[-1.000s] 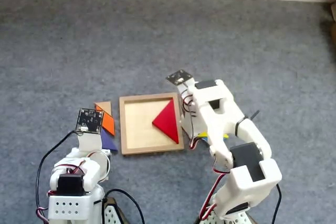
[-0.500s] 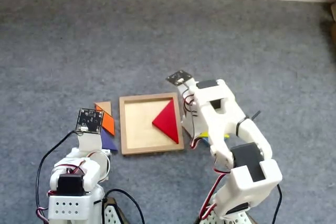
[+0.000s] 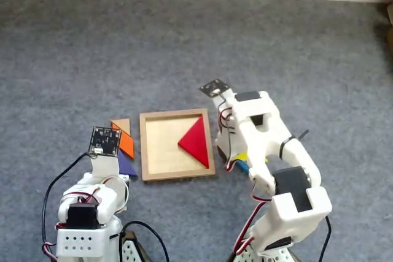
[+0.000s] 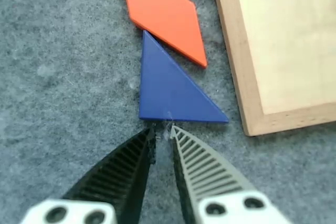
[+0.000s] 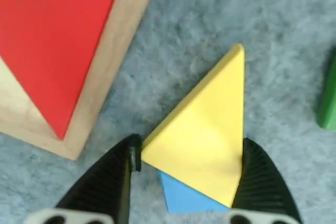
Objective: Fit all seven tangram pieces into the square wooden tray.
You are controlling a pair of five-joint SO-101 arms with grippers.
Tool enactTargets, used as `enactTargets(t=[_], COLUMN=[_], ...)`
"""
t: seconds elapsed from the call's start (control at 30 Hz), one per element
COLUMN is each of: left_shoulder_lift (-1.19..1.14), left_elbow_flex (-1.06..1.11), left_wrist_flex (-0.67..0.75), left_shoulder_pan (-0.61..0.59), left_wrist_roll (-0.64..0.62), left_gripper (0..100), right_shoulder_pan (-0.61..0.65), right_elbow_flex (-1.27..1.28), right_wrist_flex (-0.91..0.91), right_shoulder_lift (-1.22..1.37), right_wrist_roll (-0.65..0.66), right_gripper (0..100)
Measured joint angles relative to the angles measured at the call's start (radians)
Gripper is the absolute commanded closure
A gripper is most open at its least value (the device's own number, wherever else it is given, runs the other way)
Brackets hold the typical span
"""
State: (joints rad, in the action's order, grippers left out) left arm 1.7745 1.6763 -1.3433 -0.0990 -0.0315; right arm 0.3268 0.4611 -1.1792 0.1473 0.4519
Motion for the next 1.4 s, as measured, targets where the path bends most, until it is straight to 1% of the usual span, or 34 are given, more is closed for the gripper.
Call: enactTargets(t=[0.1,0.33,0.47,0.57,0.67,0.77,1.0,1.17,1.4], left_shoulder_lift=[0.0,0.0,0.0,0.0,0.0,0.0,0.0,0.0,0.0], left_elbow_flex=[0.0,0.0,0.0,0.0,0.0,0.0,0.0,0.0,0.0], left_wrist_flex=[0.0,0.0,0.0,0.0,0.0,0.0,0.0,0.0,0.0], left_shoulder_pan=[0.0,0.0,0.0,0.0,0.0,0.0,0.0,0.0,0.0], left_wrist_roll=[0.0,0.0,0.0,0.0,0.0,0.0,0.0,0.0,0.0], left_gripper=[93,93,93,93,93,93,93,93,93], right_shoulder_pan=[0.0,0.0,0.0,0.044,0.114,0.158,0.238,0.288,0.348], right_elbow_flex=[-0.002,-0.002,-0.003,-0.003,-0.003,-0.003,-0.003,-0.003,-0.005], right_wrist_flex=[-0.023,-0.04,-0.04,-0.04,-0.04,0.023,0.279,0.381,0.404], right_shoulder_lift=[-0.049,-0.261,-0.302,-0.302,-0.302,-0.298,-0.193,-0.112,-0.071], right_wrist_roll=[0.023,0.032,0.044,0.14,0.295,0.417,0.549,0.577,0.578], right_gripper=[85.7,85.7,85.7,85.7,85.7,85.7,85.7,85.4,85.2])
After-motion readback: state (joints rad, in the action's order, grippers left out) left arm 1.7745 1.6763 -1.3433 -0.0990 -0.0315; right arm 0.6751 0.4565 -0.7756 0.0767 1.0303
